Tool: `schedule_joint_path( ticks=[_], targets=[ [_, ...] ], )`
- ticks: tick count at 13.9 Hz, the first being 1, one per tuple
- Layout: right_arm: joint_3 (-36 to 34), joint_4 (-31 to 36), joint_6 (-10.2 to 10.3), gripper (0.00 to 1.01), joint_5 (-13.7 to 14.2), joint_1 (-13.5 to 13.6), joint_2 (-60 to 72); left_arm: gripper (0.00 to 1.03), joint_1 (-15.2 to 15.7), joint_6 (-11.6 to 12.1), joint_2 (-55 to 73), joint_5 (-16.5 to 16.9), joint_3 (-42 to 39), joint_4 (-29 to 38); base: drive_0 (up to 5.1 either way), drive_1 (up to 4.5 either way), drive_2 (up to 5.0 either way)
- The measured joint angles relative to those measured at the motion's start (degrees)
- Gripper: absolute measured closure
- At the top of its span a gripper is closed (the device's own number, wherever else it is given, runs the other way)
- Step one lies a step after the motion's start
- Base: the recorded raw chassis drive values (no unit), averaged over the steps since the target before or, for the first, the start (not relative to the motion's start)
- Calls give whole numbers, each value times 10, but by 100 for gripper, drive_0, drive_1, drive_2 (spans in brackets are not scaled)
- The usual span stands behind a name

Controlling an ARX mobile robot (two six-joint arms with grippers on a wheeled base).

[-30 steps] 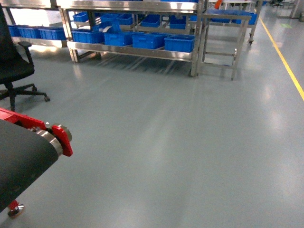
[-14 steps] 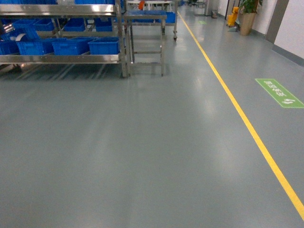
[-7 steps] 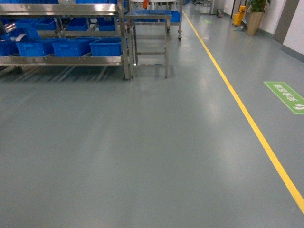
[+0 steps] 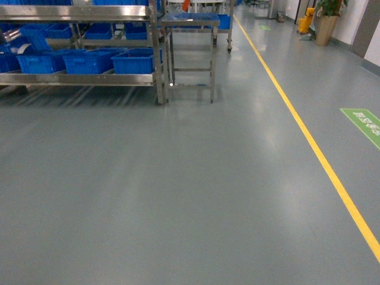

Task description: Sort blue parts and orange caps into right shelf containers

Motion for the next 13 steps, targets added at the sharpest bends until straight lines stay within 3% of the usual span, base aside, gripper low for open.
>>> schedule_joint_path(
  ticks=[13],
  targets=[
    [0, 1, 0, 59, 0, 0, 0, 61, 0, 0, 0, 0, 0, 0, 1, 435, -432]
  ],
)
